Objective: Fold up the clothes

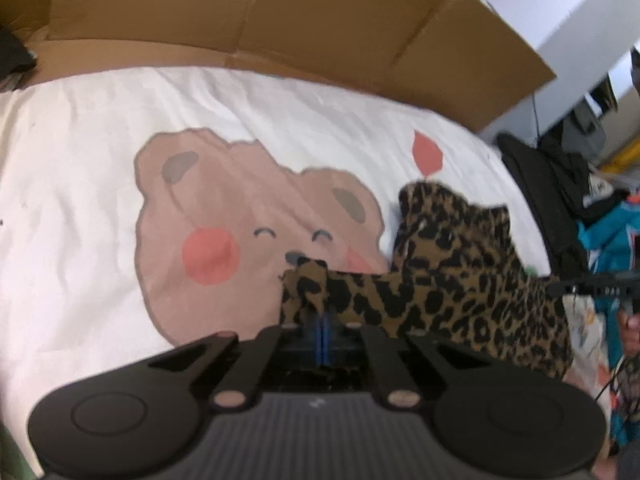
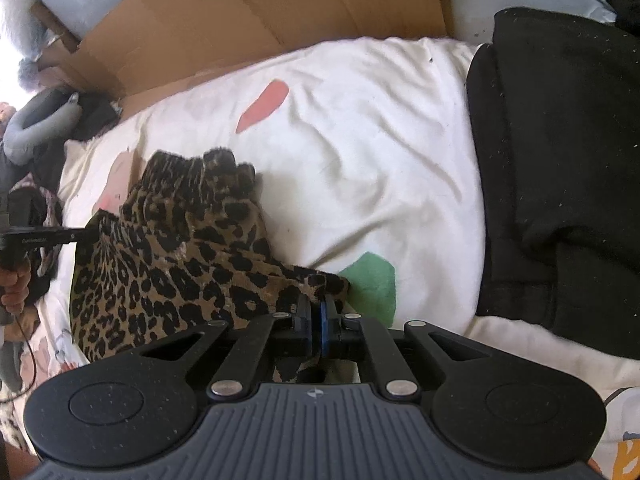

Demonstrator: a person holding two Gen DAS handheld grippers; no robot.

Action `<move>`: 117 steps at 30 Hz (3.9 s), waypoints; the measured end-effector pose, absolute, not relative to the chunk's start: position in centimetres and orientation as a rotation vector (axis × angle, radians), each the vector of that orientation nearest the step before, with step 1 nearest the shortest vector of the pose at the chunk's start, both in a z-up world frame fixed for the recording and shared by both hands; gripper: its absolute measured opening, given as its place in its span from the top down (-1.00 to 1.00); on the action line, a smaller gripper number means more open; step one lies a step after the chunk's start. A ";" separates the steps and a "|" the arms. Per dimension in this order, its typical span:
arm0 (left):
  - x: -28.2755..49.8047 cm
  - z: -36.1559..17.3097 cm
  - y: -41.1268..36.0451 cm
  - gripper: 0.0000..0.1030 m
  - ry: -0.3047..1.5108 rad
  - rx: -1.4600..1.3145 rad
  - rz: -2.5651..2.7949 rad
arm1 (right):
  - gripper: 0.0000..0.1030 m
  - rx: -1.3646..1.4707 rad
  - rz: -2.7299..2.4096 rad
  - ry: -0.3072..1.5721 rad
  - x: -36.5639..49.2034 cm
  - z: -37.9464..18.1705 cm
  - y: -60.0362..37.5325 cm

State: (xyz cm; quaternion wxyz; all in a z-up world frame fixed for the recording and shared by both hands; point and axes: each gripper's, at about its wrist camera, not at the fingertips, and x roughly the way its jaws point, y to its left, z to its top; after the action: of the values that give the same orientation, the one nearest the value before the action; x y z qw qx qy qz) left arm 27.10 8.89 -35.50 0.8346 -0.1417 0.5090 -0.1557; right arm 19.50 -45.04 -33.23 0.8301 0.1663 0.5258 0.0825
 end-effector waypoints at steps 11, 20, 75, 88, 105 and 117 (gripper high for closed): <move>28.0 -37.7 8.5 0.93 1.163 -0.299 -0.266 | 0.96 0.407 0.131 1.139 19.7 -34.9 -45.2; 28.3 -36.8 7.4 0.50 1.159 -0.183 -0.232 | 0.30 0.393 0.107 1.122 19.1 -34.8 -45.4; 25.6 -27.3 5.8 0.83 0.890 -0.175 -0.100 | 0.87 0.340 0.101 0.924 16.1 -27.4 -43.7; 29.4 -27.4 5.1 0.83 0.852 -0.169 -0.089 | 0.87 0.333 0.072 0.884 18.8 -26.4 -44.4; 33.2 -32.5 4.8 0.83 0.964 -0.157 -0.071 | 0.89 0.371 0.032 0.999 23.3 -30.9 -45.5; 34.9 -36.8 4.1 0.83 1.039 -0.111 -0.072 | 0.89 0.352 0.036 1.052 25.3 -34.8 -45.1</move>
State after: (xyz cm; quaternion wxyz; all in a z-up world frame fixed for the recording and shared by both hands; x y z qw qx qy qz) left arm 34.88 4.12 -36.82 0.8660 -0.0532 0.4959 -0.0342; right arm 25.29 -45.14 -34.76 0.8500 0.1671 0.4993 0.0170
